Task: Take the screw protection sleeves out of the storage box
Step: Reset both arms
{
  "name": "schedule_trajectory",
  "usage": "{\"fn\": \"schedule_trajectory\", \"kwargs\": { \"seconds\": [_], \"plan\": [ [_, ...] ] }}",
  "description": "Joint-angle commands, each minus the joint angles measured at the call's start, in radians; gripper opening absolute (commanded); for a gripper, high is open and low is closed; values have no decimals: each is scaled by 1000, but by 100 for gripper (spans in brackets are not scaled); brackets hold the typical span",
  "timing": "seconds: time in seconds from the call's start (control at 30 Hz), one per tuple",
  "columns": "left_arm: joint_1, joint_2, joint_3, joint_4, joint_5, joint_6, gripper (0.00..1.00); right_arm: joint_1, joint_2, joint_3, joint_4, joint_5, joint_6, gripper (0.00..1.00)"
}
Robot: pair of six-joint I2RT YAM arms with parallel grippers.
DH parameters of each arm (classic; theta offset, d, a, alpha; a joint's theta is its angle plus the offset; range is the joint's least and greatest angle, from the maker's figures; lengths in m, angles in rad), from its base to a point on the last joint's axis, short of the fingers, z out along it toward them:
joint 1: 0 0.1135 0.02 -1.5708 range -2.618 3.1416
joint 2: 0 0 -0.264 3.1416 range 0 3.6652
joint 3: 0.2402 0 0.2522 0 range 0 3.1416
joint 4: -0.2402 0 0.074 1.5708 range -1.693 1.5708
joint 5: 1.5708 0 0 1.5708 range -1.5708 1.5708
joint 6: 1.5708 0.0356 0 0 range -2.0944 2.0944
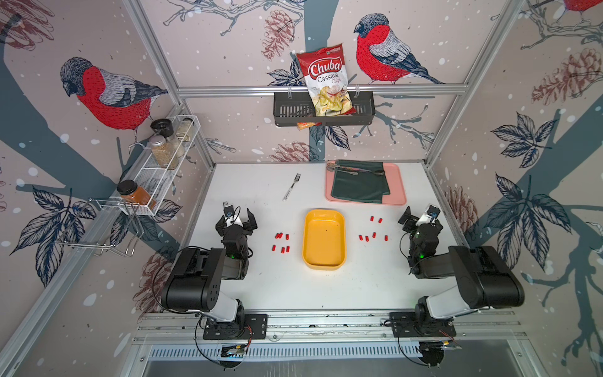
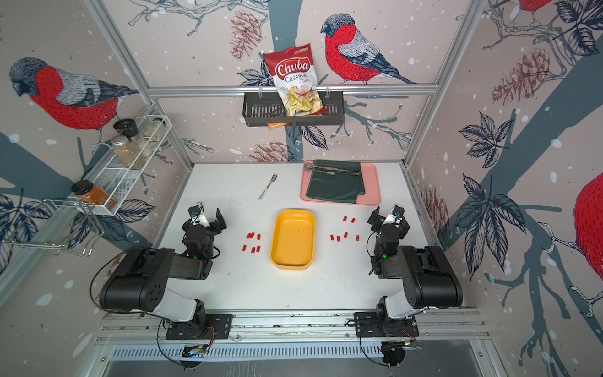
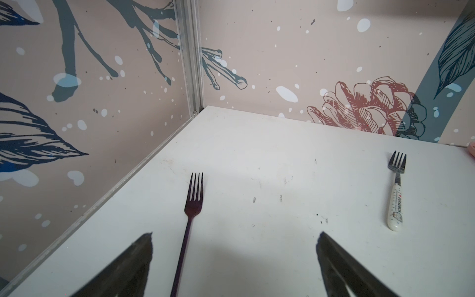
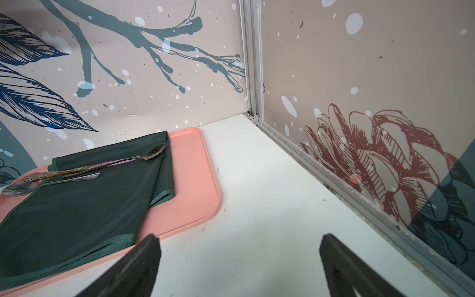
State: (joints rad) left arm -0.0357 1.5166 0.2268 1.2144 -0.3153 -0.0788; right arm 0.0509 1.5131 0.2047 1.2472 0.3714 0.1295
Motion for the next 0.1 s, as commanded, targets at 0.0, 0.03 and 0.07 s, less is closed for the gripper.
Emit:
{"fn": "schedule_trajectory", "kwargs": {
  "seconds": [0.0,0.03,0.07],
  "plan": [
    [-1,-5,4,12,2,7,98,-5,-9,-5,23,-14,-1,100],
    [-1,-6,7,4,3,5,99,-4,-10,-3,17,-13,-3,100],
    [-1,-3,4,19,2,8,99,-3,-10,-1,14,-11,-4,100]
  ]
}}
